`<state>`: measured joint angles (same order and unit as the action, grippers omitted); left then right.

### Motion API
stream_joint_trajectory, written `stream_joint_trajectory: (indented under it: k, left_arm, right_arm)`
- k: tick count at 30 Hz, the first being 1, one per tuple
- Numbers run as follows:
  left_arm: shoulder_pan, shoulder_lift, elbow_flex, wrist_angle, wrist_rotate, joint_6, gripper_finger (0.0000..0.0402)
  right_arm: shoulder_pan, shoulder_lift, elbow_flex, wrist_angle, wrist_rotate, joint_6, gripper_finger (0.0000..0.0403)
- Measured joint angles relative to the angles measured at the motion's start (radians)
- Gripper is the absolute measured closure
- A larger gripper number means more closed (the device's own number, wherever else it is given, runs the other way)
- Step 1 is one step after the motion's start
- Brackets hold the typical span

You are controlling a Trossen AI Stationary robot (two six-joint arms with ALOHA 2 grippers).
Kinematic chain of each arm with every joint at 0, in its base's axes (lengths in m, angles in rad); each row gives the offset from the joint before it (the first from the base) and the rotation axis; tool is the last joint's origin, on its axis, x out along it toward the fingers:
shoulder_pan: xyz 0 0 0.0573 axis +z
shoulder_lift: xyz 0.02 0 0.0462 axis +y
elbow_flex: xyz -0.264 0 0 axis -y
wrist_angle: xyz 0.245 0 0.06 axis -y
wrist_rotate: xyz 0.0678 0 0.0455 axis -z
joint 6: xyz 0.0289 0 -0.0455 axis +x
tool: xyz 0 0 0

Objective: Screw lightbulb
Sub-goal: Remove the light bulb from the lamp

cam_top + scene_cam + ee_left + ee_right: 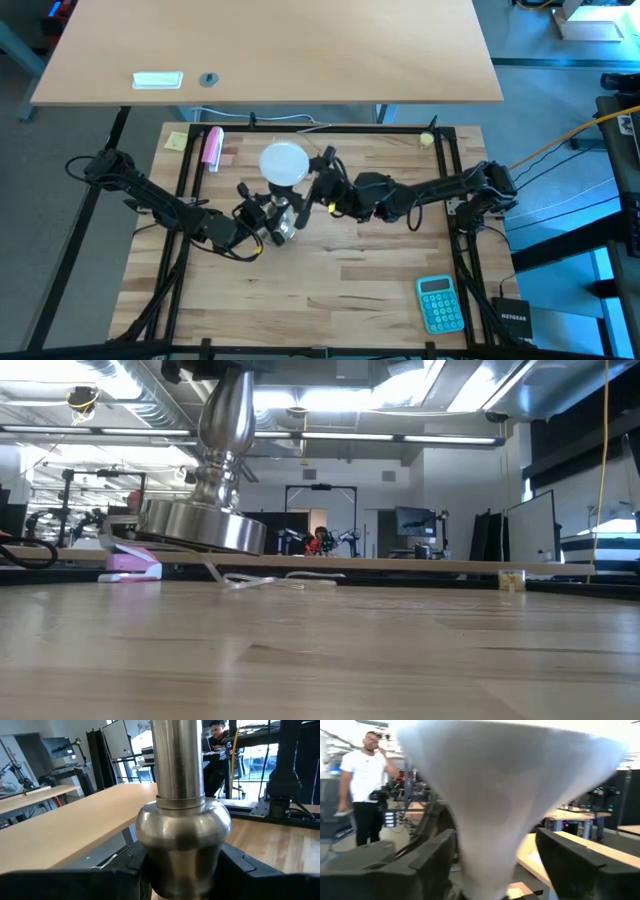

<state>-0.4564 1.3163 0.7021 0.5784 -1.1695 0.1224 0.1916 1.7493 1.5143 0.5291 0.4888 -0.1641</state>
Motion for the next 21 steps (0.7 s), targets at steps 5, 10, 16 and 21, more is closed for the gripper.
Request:
stream_joint_trajectory:
  k: [5,10,16,21]
  left_arm:
    - [-0.003,0.0,0.0,-0.001,0.065,0.017,0.0272]
    - [-0.026,0.0,0.0,-0.001,0.116,0.06,0.0272]
    - [-0.038,-0.002,0.001,0.048,0.367,0.089,0.0272]
    - [-0.004,-0.002,0.003,0.085,0.856,0.002,0.0272]
  right_arm:
    - [-0.009,0.0,0.0,-0.056,-0.059,0.001,0.0222]
    - [0.011,-0.034,0.001,-0.16,-0.092,0.008,0.0261]
    - [0.058,-0.115,0.001,-0.297,-0.241,0.051,0.0261]
    - [0.056,-0.141,0.021,-0.362,-0.705,0.052,0.0261]
